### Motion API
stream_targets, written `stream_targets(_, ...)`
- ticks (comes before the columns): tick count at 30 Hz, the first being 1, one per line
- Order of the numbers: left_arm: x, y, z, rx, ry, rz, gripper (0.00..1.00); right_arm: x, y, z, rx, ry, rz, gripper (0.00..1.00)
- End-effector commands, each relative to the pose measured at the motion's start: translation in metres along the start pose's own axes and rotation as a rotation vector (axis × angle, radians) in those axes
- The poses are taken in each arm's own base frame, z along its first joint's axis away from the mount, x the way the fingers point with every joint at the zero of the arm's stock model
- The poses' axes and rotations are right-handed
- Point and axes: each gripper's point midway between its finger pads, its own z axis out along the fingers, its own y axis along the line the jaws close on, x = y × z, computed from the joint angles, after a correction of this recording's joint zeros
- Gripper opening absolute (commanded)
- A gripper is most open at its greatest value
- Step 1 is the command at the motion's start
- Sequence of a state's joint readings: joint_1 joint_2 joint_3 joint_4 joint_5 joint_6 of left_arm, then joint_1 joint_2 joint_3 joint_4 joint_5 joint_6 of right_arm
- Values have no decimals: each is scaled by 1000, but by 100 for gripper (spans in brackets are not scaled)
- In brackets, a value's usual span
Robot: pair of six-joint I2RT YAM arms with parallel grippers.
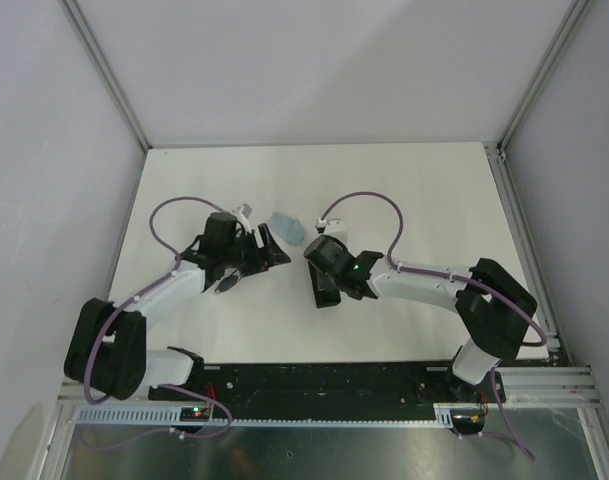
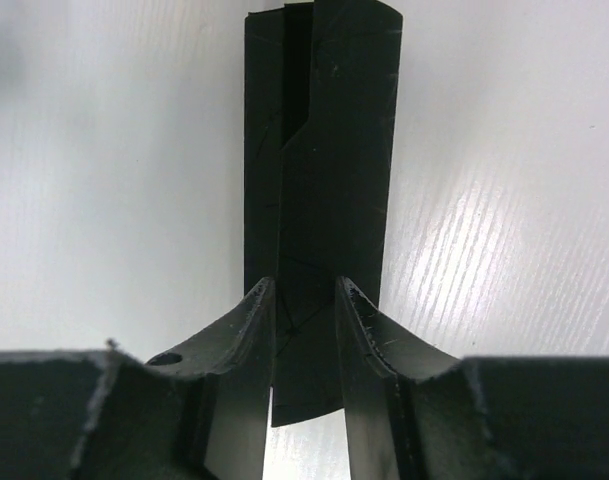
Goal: Organize the sunglasses
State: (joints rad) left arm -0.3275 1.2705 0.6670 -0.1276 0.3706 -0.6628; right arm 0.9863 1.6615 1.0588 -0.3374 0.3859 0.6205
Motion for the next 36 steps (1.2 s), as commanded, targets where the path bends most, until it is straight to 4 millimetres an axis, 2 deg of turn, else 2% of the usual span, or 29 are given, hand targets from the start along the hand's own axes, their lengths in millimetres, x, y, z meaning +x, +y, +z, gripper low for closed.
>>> stream_targets(1, -1, -20, 17, 43, 15, 34, 79, -13, -7, -7, -19, -27, 60, 30)
stream_targets(5, 9, -29, 33, 51, 58, 55, 77, -12, -17, -9, -23, -29, 85, 20)
stream_targets(14, 30, -46, 76, 43, 160, 112, 78, -16, -26, -15, -31, -40, 92, 10)
stream_targets(18, 34, -41, 94, 17, 192, 107, 70, -14, -31, -14, -15, -33, 82, 8)
stream_targets(22, 33, -34, 103, -16, 196, 96, 61, -12, -36, -13, -7, -29, 85, 6)
stream_targets(28, 42, -18, 112, -61, 225, 87, 28, -2, -50, -3, -9, 17, 116, 5)
stream_targets(30, 43, -16, 113, -65, 231, 85, 20, 5, -58, 4, -1, 51, 130, 2)
stream_targets(36, 40, -13, 112, -75, 217, 91, 17, 32, -80, 27, -10, 148, 179, 0)
